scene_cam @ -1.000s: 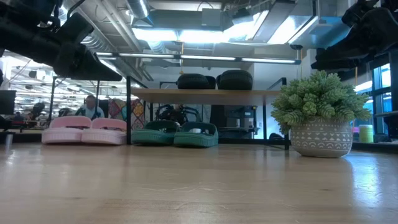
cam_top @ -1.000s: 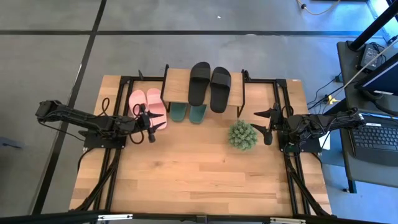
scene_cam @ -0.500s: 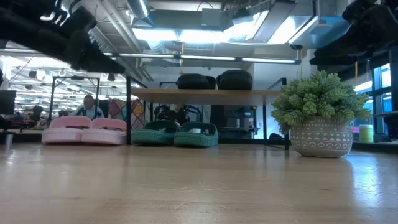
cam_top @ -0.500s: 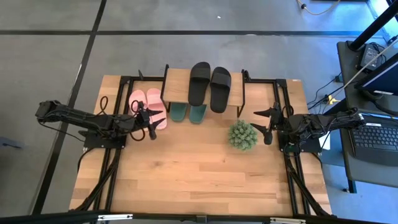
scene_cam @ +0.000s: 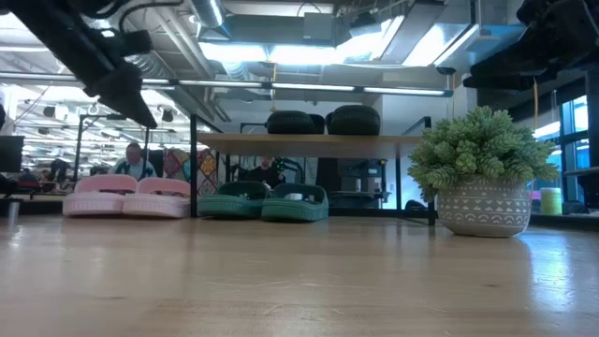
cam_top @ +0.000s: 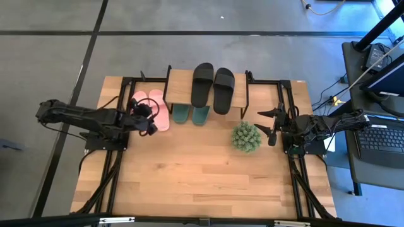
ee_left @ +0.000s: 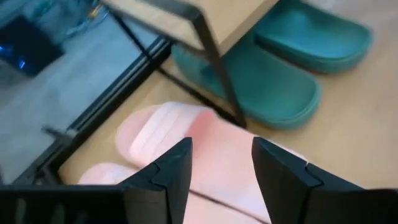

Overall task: Pick and place slides into the shelf
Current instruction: Put the left pink slide under the shelf

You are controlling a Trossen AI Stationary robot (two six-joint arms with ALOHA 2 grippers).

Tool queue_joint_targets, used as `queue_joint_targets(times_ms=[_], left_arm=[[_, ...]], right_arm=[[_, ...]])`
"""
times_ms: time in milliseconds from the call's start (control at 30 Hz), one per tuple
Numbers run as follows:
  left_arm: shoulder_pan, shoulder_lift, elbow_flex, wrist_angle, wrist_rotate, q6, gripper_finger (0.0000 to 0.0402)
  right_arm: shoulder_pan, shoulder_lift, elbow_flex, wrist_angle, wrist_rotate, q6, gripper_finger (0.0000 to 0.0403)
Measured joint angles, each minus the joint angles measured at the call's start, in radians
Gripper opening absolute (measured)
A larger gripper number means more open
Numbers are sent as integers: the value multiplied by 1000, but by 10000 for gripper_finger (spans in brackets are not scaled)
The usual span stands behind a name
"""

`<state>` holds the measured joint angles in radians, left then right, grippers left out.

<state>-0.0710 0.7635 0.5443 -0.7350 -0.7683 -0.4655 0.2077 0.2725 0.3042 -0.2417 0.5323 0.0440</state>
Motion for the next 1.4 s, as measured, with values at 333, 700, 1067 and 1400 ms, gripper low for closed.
queue_joint_targets(times_ms=[333,700,1067,1400], left_arm=[[126,212,136,-170,62,4,160],[337,440,214,-341,216,-56,160],[456,649,214,-346,130,-20,160],[546,787,214,-287,71,37,160]], right_arm=[[0,0,0,0,0,0,272],[0,0,0,39,-1,-31,272],[0,0,0,60,-2,-56,272],[0,0,0,58,-2,-78,272]])
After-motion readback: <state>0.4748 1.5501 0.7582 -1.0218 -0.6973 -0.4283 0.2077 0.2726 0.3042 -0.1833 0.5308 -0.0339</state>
